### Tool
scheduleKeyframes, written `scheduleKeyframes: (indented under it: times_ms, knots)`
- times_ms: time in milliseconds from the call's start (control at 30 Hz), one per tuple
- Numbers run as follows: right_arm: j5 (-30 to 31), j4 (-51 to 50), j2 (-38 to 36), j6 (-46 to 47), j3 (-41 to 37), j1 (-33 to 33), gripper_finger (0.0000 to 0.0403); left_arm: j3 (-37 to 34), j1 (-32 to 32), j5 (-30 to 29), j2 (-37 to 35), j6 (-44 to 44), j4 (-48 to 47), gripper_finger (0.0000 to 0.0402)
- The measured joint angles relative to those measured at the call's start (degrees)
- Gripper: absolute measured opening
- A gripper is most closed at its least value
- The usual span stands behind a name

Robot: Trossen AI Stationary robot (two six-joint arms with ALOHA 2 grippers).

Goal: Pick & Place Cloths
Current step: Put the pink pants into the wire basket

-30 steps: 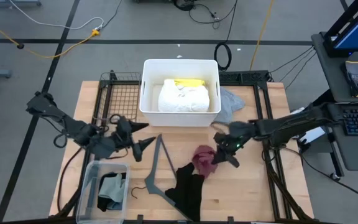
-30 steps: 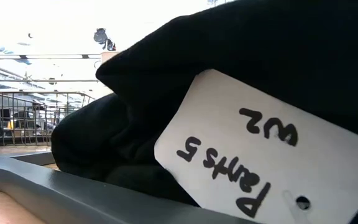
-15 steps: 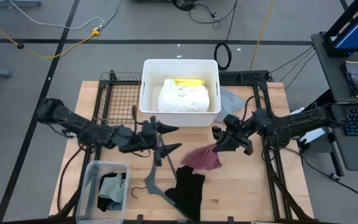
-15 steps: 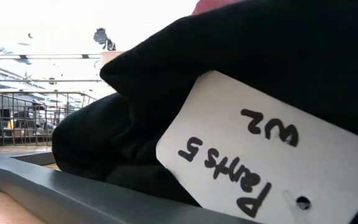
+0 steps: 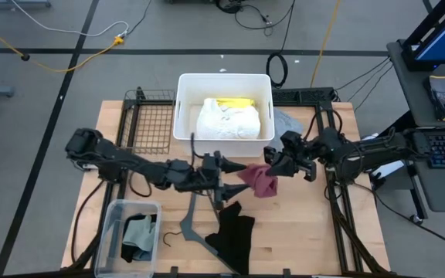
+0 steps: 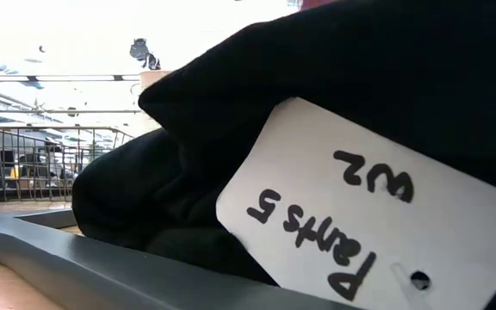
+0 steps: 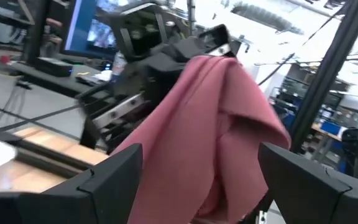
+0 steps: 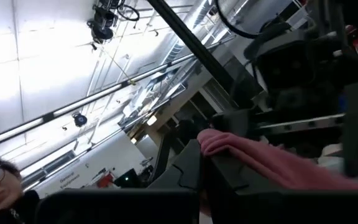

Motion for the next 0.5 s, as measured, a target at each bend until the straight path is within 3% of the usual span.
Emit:
scheduleKeyframes:
  times_ms: [400, 500]
  knots:
    - [-1.60, 0.55, 0.00, -0.67, 0.00, -0.09, 0.0000, 13.84, 1.70, 14.04, 10.02, -3.83, -1.73, 0.0324]
    - [-1.74, 1.32, 0.00, -0.69, 0.00, -0.07, 0.0000, 16.17, 1.70, 14.95, 11.18, -5.83, -4.82, 0.0324]
